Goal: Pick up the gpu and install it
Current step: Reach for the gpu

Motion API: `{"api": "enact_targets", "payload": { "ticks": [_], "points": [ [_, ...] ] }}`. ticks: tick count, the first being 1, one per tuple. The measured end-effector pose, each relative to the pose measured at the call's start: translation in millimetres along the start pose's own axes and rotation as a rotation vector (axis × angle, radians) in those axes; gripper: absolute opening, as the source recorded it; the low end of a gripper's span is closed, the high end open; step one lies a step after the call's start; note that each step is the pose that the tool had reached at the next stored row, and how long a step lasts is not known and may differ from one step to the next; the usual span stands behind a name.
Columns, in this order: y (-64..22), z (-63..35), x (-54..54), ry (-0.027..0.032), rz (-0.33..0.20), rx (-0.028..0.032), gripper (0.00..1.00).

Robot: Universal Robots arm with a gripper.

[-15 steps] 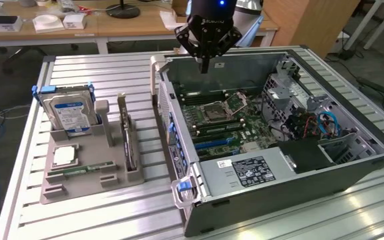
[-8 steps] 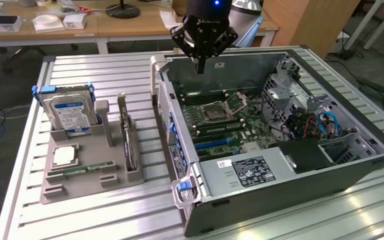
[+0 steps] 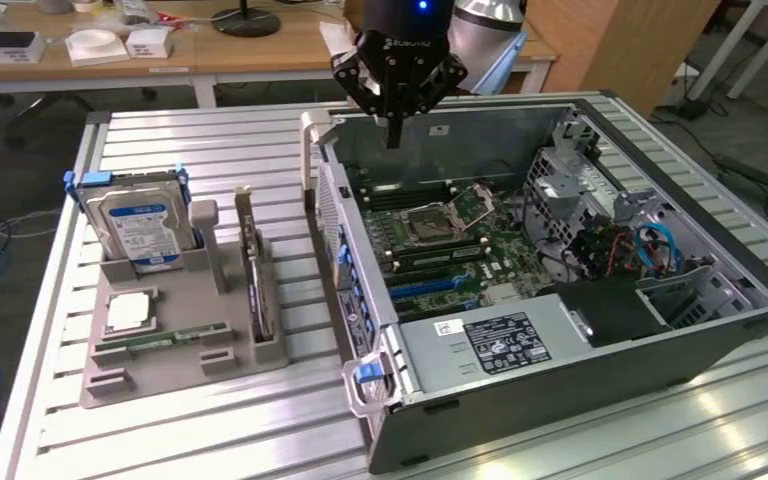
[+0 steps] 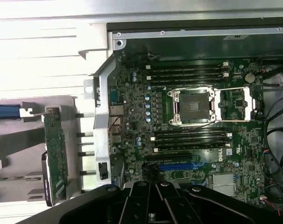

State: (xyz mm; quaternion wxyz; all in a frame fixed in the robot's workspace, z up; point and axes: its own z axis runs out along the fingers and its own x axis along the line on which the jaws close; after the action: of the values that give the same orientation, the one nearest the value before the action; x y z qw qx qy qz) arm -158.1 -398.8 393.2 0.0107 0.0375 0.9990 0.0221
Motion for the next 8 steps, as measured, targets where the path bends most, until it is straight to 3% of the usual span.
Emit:
{"api": "enact_targets", "payload": {
  "ticks": [8],
  "points": [
    [-0.6, -0.2, 8.3, 0.0000, 0.000, 0.0001, 0.10]
  ]
}}
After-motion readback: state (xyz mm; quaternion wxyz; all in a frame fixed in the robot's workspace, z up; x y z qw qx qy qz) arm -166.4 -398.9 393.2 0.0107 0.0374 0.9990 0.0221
